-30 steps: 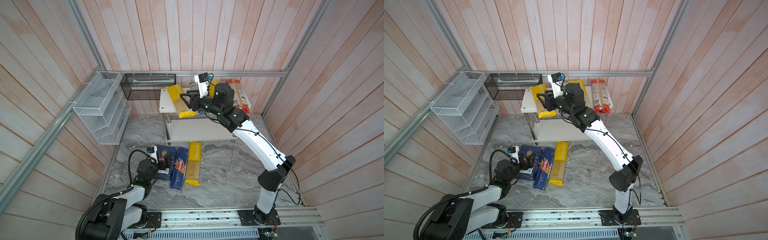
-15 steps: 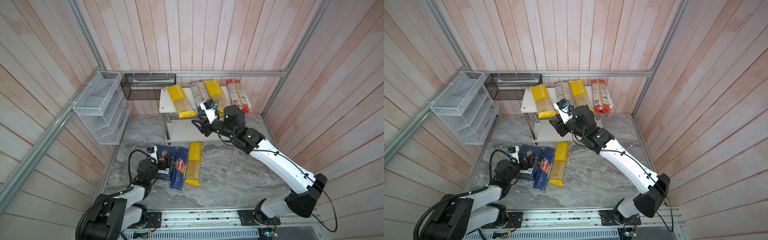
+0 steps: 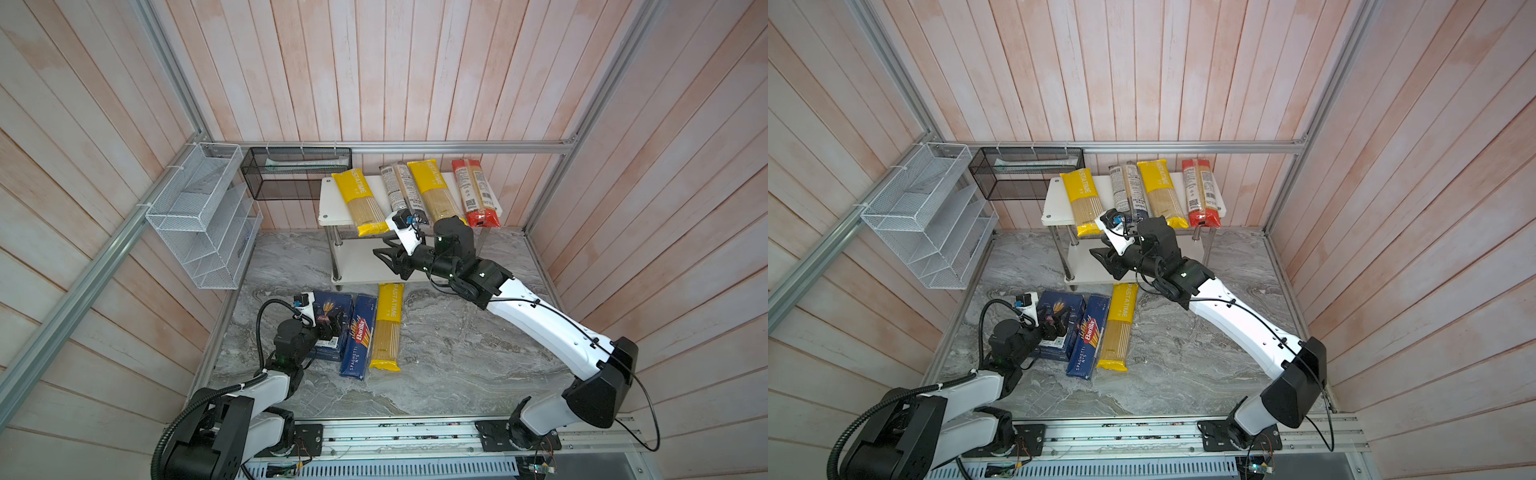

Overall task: Arrange pasta packages on shelves
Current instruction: Rotate the pasta bag at the shelf.

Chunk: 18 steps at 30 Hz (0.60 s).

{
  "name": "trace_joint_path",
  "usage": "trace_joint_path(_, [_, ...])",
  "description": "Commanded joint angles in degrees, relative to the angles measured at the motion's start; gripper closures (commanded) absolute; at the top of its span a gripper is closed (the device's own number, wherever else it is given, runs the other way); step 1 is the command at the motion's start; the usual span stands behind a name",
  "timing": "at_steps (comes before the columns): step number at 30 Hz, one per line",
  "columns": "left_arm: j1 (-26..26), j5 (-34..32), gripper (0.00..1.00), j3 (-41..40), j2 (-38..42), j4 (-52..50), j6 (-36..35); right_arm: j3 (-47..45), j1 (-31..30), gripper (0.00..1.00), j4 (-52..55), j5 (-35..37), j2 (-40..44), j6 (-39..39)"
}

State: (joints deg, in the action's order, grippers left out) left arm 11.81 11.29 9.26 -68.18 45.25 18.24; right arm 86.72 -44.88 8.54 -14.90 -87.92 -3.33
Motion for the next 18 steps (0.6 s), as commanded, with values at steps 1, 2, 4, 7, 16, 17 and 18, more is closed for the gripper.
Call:
trace_joint_path(1, [0.2, -0.5, 0.00, 0.6, -0.5, 0.3, -0.1, 2.1, -0.6, 0.57, -1.4, -1.4, -1.4, -1.2])
trace_joint_path(2, [0.2, -0.6, 0.00, 0.6, -0.4, 0.3, 0.0, 2.0, -0.6, 0.57, -1.9, -1.2, -1.6, -0.9])
trace_joint_path(4, [0.2, -0.8, 0.00, 0.5, -0.4, 0.2, 0.1, 2.5, -0.7, 0.57, -2.3, -1.2, -2.2, -0.9])
trace_joint_path(7, [0.2, -0.7, 0.00, 0.6, -0.5, 0.2, 0.1, 3.1, -1.0, 0.57, -2.9, -1.1, -2.7, -1.2])
trace_joint_path(16, [0.2, -0.7, 0.00, 0.6, -0.4, 0.2, 0.1, 6.6, -2.0, 0.57, -2.2, -0.5, -5.2, -3.1])
trace_joint_path(17, [0.2, -0.7, 0.00, 0.6, -0.4, 0.2, 0.0, 6.9, -1.9, 0.57, -2.3, -0.4, -5.6, -3.1])
trace_joint_path(18, [0.2, -0.7, 0.00, 0.6, -0.4, 0.2, 0.0, 7.3, -1.9, 0.57, -2.2, -0.5, -6.1, -3.1])
